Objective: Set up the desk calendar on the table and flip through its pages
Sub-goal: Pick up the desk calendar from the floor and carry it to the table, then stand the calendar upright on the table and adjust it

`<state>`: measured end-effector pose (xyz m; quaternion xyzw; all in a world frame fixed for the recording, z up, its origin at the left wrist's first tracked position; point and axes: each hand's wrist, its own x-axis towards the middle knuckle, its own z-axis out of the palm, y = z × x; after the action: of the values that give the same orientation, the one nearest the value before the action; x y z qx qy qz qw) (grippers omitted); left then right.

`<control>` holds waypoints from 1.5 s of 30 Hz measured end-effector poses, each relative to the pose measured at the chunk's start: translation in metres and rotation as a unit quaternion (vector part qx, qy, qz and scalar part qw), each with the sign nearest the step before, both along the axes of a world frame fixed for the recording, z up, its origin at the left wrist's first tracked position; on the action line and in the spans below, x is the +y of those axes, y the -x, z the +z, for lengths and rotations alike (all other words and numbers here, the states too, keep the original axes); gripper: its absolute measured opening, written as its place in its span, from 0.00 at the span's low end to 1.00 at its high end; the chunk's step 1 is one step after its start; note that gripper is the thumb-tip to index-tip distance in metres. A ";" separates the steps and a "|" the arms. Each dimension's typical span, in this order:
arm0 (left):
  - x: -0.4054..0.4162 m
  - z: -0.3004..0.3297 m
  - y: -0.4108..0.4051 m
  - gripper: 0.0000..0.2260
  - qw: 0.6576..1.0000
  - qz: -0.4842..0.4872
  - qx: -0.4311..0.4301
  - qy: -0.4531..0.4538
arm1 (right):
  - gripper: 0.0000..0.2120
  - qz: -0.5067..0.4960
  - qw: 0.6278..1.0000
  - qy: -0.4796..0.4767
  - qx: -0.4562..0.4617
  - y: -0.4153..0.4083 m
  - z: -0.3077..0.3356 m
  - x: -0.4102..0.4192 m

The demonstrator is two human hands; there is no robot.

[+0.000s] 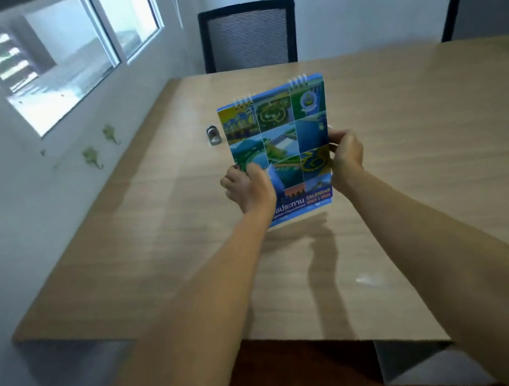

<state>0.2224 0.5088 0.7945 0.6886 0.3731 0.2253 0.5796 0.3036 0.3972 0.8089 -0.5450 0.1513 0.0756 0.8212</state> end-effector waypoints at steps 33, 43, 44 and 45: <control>0.089 -0.031 0.030 0.17 0.816 -0.364 0.021 -0.449 | 0.43 0.234 0.882 0.348 -0.215 0.035 -0.068 0.001; 0.110 -0.021 0.010 0.33 0.752 -0.369 0.137 -0.529 | 0.61 0.157 0.736 0.553 -0.358 0.059 -0.093 0.029; 0.111 -0.020 0.009 0.33 0.745 -0.372 0.138 -0.536 | 0.59 0.159 0.736 0.552 -0.357 0.057 -0.093 0.029; 0.112 -0.019 0.009 0.33 0.739 -0.377 0.135 -0.542 | 0.59 0.166 0.738 0.549 -0.355 0.056 -0.092 0.028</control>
<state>0.2139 0.6208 0.7753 0.9939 -0.0278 0.0574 0.0896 0.2478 0.4256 0.7172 -0.9051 -0.2287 -0.0843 0.3483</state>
